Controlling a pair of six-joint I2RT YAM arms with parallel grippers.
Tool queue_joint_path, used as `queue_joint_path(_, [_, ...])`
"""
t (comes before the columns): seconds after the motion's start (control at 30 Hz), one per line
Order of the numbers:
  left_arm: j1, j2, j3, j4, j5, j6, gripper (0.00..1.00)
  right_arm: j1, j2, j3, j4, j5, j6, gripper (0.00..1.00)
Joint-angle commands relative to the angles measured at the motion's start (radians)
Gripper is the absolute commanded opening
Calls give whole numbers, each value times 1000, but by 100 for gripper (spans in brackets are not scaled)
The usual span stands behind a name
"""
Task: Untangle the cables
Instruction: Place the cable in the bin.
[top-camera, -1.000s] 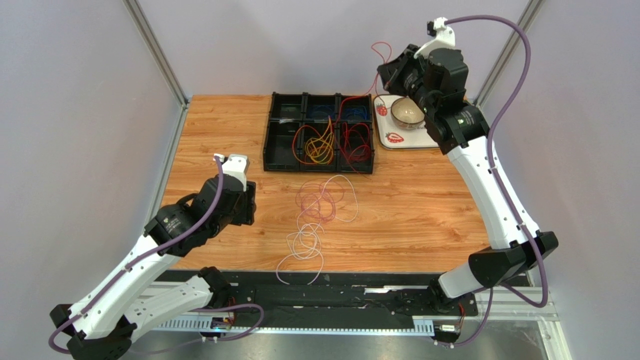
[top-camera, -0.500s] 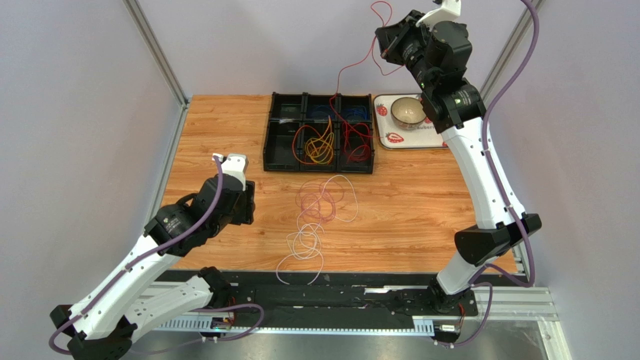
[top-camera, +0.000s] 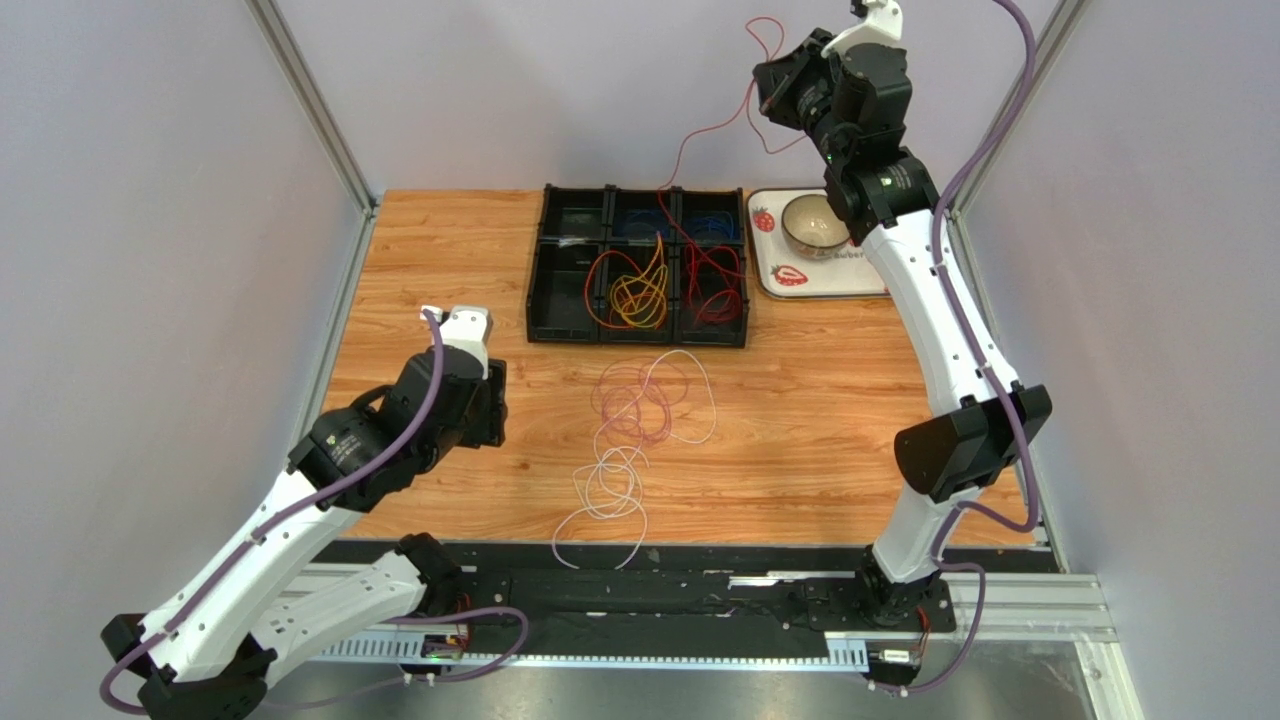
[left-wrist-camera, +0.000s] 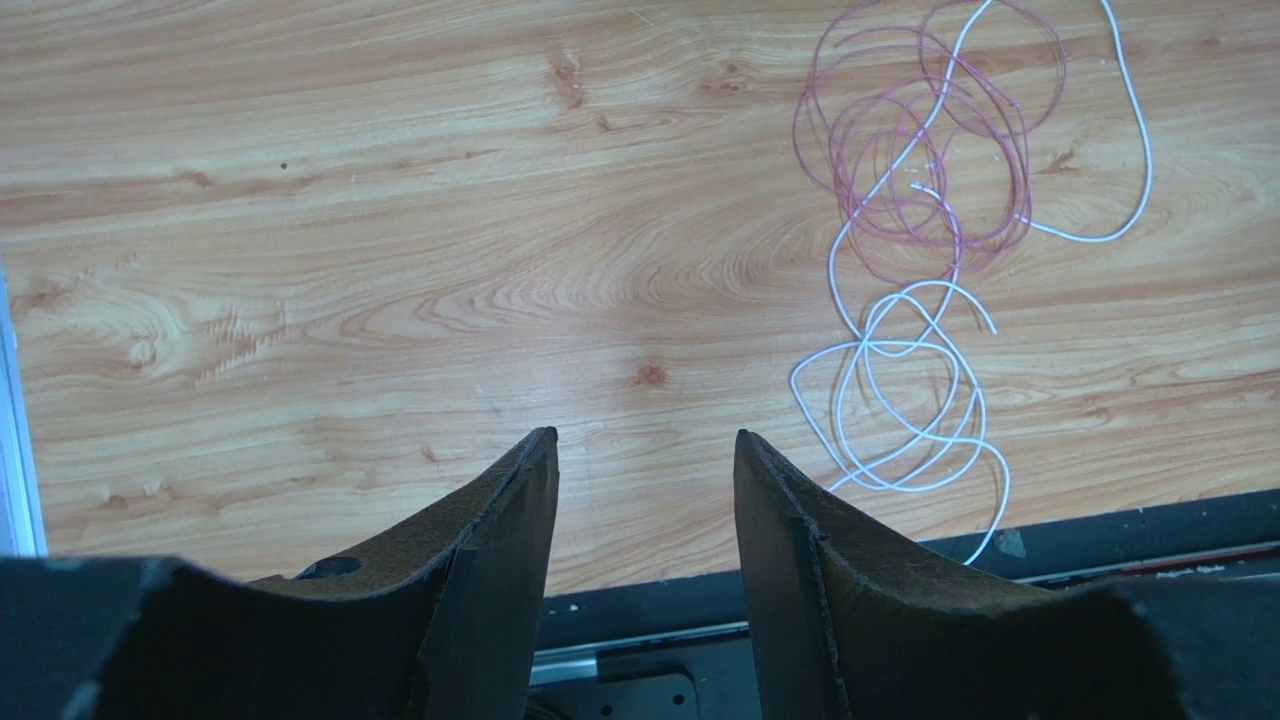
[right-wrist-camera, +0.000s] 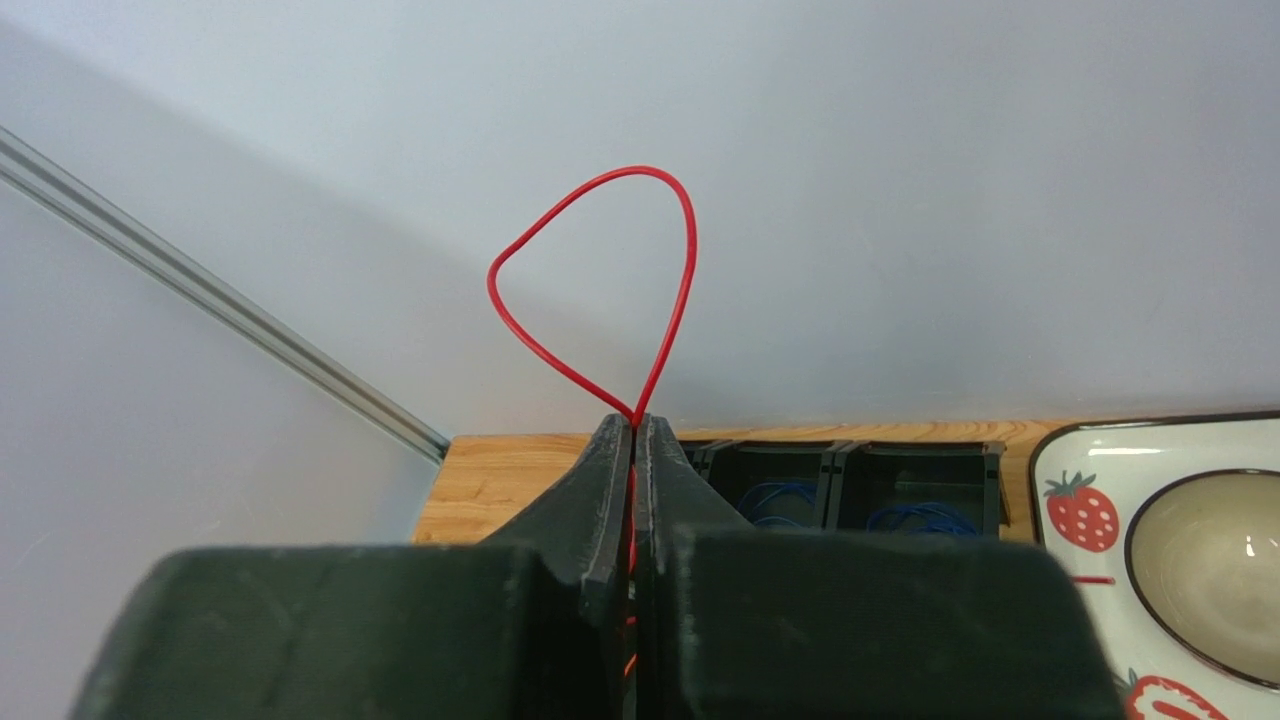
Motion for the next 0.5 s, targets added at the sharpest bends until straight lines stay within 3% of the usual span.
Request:
queue_joint_path(0.0, [9, -8, -5, 16, 6, 5, 56, -11, -19, -74, 81, 11, 16, 0])
queue_joint_path(0.47, [31, 2, -7, 21, 21, 11, 56, -50, -164, -465, 111, 175, -2, 0])
